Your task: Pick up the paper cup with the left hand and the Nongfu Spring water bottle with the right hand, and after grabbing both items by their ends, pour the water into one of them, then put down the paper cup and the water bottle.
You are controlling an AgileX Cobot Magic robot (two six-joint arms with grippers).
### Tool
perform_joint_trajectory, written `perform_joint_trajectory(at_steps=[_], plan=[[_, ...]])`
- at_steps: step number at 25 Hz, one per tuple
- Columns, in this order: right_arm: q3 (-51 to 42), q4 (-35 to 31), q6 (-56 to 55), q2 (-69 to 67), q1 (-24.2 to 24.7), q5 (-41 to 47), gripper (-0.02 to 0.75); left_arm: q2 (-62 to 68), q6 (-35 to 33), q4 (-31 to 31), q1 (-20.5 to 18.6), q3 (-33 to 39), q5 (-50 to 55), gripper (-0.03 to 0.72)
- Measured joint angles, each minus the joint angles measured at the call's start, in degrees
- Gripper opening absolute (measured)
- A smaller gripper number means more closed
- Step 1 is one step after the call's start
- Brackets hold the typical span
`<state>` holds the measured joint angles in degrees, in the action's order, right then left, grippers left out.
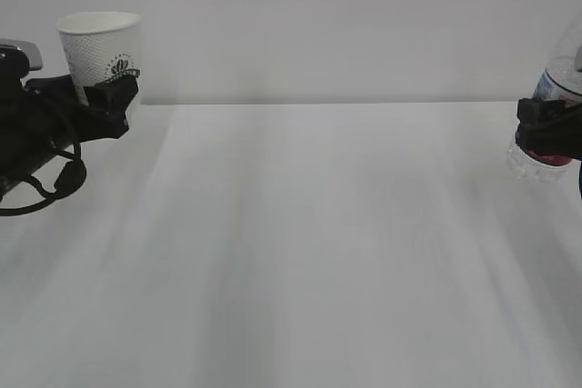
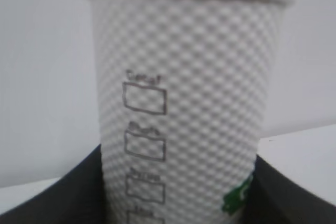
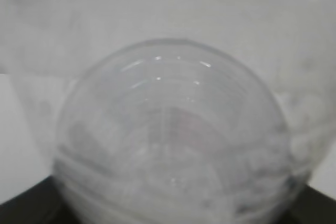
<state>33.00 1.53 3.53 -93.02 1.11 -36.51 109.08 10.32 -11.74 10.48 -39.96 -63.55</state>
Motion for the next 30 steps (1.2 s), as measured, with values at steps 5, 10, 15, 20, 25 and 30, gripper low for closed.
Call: perform_joint_trajectory(at_steps=[5, 10, 15, 20, 25, 30], plan=[[0.0, 0.0, 0.0, 0.0, 0.0, 0.0, 0.493, 2.44, -1.92, 2.31, 0.0, 0.0, 0.1, 0.449], [0.0, 0.0, 0.0, 0.0, 0.0, 0.0, 0.493, 4.28, -2.9, 3.73, 0.0, 0.0, 0.1, 0.449], [0.0, 0.11, 0.0, 0.0, 0.0, 0.0, 0.493, 5.28, -3.0, 4.12, 0.0, -0.13, 0.1, 0.449], [0.0, 0.32, 0.0, 0.0, 0.0, 0.0, 0.493, 5.78, -3.0, 5.28, 0.0, -0.13, 0.1, 0.449], [0.0, 0.4, 0.0, 0.0, 0.0, 0.0, 0.493, 5.99, -3.0, 6.74, 0.0, -0.13, 0.1, 0.449], [0.0, 0.4, 0.0, 0.0, 0.0, 0.0, 0.493, 6.12, -3.24, 7.45, 0.0, -0.13, 0.1, 0.449]])
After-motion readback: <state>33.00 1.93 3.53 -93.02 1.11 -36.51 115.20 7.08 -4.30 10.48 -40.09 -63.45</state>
